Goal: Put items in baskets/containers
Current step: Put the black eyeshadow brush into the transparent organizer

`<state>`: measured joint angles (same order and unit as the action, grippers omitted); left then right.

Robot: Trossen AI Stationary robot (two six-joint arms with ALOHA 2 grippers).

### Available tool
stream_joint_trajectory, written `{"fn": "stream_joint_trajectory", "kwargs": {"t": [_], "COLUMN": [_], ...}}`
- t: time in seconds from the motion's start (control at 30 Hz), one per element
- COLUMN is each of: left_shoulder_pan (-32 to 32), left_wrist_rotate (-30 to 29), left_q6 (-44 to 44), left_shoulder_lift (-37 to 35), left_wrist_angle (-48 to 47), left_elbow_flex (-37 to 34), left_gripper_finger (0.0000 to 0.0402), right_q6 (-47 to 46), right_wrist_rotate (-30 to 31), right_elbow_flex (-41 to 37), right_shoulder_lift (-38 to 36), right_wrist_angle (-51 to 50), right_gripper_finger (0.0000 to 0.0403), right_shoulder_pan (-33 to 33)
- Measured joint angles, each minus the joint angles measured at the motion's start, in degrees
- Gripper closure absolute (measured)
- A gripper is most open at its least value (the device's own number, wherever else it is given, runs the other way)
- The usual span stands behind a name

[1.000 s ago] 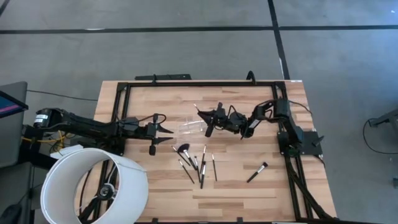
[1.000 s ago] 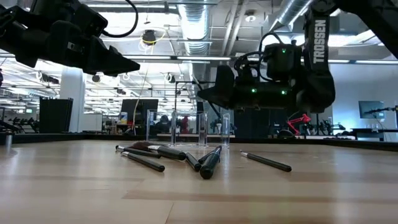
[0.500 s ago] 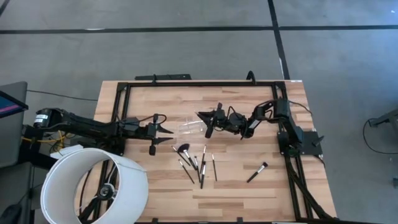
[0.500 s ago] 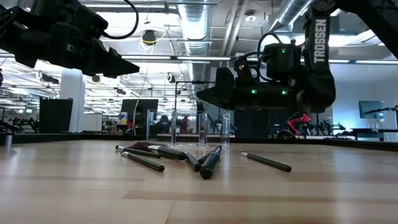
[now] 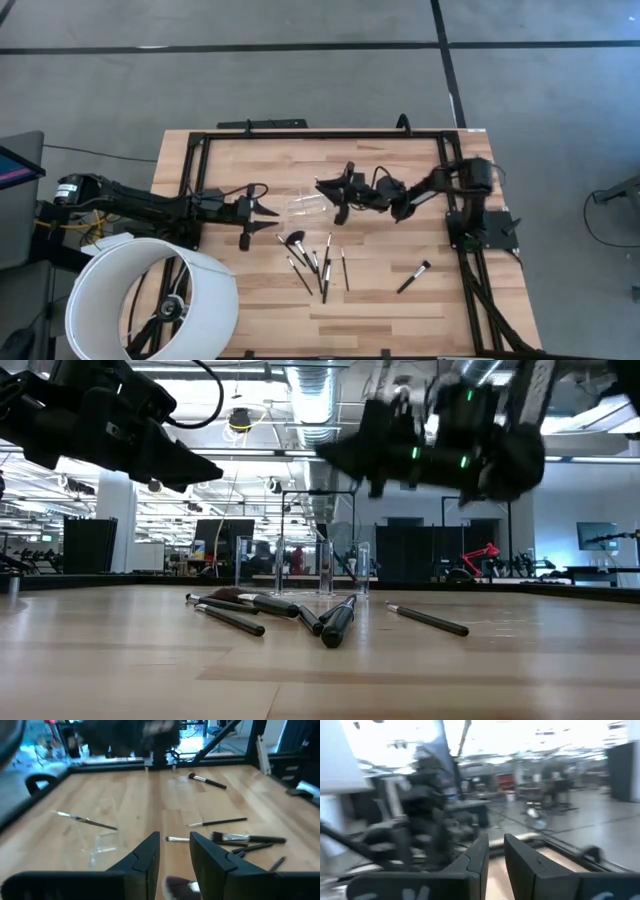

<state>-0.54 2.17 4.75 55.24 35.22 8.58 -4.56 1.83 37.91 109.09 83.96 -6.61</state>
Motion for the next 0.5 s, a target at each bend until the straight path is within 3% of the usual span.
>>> {"fn": "stream_joint_trajectory", "kwargs": {"t": [0.13,0.27,0.4,0.5], "left_shoulder_pan": [0.0,0.0,-0.3,-0.8], "left_wrist_rotate": [2.5,5.2,7.3,7.3], "left_q6": [-3.5,-4.2,-4.2,-4.2], "left_shoulder_lift": [0.0,0.0,0.0,0.4], "left_wrist_angle": [0.0,-0.1,-0.2,-0.3], "left_elbow_flex": [0.0,0.0,0.0,0.0], "left_gripper_finger": [0.0298,0.0298,0.0298,0.0298], "right_q6": [2.9,5.7,6.0,3.1], "right_wrist_rotate": [0.7,7.7,13.5,14.9], "right_elbow_flex": [0.1,2.6,8.4,12.2], "right_shoulder_lift": [-11.5,-21.3,-24.8,-23.6], "right_wrist_angle": [-15.8,-35.4,-55.4,-63.1], "right_gripper_finger": [0.0350,0.0350,0.0350,0.0349], "right_shoulder_pan": [4.6,11.3,17.5,20.3]}}
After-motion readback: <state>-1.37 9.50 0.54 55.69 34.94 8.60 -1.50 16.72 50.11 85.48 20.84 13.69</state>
